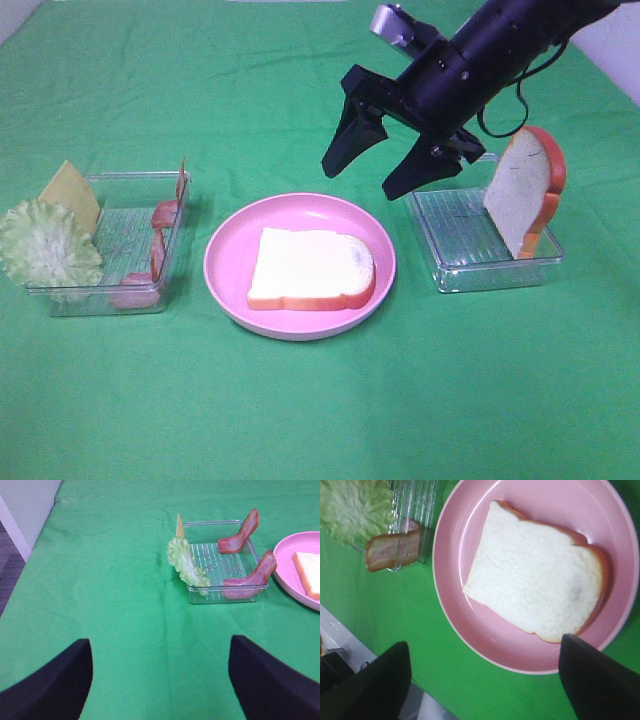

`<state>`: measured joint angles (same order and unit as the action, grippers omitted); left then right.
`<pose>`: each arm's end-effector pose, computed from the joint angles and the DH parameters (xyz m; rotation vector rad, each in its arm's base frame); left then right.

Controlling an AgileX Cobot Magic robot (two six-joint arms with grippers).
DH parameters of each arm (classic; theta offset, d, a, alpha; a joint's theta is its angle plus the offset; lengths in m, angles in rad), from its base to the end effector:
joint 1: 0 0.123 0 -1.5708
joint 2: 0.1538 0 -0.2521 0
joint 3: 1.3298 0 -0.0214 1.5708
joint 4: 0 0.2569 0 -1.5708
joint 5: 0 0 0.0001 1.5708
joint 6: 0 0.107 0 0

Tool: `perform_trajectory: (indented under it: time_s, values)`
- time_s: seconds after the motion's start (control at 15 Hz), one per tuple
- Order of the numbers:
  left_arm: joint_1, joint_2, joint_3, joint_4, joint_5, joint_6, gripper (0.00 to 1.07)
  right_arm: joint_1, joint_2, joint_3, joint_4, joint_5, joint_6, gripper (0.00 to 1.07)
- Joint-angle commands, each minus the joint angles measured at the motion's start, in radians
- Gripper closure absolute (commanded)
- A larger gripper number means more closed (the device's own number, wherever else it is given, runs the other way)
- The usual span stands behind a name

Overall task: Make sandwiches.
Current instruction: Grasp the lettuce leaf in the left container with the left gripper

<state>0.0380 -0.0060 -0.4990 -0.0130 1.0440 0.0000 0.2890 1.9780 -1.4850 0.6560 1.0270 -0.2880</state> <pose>0.0481 0.0006 0.2745 -0.0379 2.0222 0.0086 0.3682 0.1678 0.1662 -0.3848 2.8586 0.8647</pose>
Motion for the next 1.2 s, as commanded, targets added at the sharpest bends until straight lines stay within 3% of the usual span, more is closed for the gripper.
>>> perform_trajectory:
  time_s: [0.07, 0.33, 0.67, 0.8, 1.2]
  values:
    - [0.004, -0.017, 0.002, -0.004, -0.01, 0.0, 0.34, 0.0, -0.01, -0.103, -0.148, 0.12, 0.075, 0.33]
    - [-0.009, -0.017, 0.002, -0.004, -0.01, 0.0, 0.34, 0.0, -0.066, -0.179, -0.4, 0.259, 0.138, 0.33]
    - [-0.015, -0.017, 0.002, -0.004, -0.01, 0.0, 0.34, 0.0, -0.303, -0.095, -0.483, 0.259, 0.2, 0.33]
    - [-0.015, -0.017, 0.002, -0.004, -0.01, 0.0, 0.34, 0.0, -0.515, 0.039, -0.508, 0.259, 0.234, 0.33]
    - [-0.015, -0.017, 0.002, -0.004, -0.01, 0.0, 0.34, 0.0, -0.876, 0.343, -0.508, 0.252, 0.248, 0.33]
